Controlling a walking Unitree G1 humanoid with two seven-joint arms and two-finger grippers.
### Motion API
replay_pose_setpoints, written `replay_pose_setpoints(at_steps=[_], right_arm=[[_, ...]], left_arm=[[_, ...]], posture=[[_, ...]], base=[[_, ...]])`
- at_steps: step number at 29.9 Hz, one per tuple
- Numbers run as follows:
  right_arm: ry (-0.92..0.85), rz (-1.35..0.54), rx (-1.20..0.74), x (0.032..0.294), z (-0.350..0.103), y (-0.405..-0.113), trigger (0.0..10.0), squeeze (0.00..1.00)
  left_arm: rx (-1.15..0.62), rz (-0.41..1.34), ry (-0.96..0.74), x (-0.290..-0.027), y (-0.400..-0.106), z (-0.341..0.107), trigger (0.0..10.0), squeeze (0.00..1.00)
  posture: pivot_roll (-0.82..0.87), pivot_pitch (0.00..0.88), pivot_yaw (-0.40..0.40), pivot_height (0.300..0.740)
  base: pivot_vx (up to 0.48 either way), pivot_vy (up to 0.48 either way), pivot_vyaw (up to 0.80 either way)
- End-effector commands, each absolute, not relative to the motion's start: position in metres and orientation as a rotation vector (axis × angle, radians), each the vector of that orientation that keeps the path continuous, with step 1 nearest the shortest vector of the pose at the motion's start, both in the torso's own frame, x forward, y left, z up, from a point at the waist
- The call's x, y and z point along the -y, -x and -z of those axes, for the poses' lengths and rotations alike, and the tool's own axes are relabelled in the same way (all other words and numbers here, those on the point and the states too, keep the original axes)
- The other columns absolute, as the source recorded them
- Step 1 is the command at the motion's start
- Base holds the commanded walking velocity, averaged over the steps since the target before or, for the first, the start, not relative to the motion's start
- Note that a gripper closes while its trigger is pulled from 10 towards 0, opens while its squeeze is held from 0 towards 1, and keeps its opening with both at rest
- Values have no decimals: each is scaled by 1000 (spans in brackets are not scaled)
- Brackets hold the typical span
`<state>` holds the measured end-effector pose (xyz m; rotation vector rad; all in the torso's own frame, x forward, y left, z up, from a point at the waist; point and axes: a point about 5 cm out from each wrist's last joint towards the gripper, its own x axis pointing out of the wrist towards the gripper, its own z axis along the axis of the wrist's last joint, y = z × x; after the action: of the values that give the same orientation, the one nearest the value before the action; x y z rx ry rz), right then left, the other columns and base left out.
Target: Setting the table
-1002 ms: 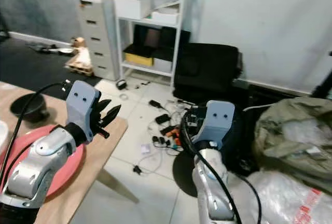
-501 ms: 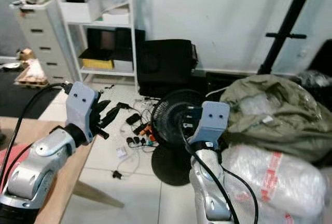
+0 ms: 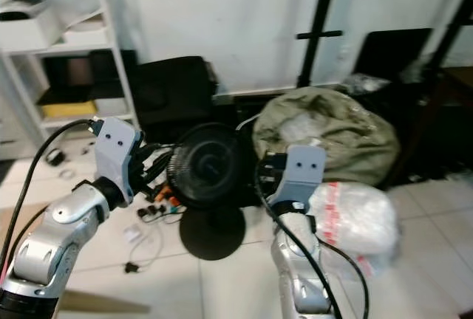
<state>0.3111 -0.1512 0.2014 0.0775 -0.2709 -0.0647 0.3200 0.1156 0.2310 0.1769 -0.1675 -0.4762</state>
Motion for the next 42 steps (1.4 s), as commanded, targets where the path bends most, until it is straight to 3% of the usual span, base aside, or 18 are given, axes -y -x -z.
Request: replay_pose_setpoints(at_steps=[1, 42], right_arm=[[-92, 53, 260, 147, -198, -310, 10000, 0], [-92, 61, 255, 148, -198, -308, 10000, 0]], left_arm=[[144, 468, -181, -120, -320, -226, 10000, 0], [149, 505, -4, -115, -317, -235, 10000, 0]], posture=[[81, 92, 129, 740], [75, 108, 131, 740]], base=[[0, 0, -781], [0, 0, -780]])
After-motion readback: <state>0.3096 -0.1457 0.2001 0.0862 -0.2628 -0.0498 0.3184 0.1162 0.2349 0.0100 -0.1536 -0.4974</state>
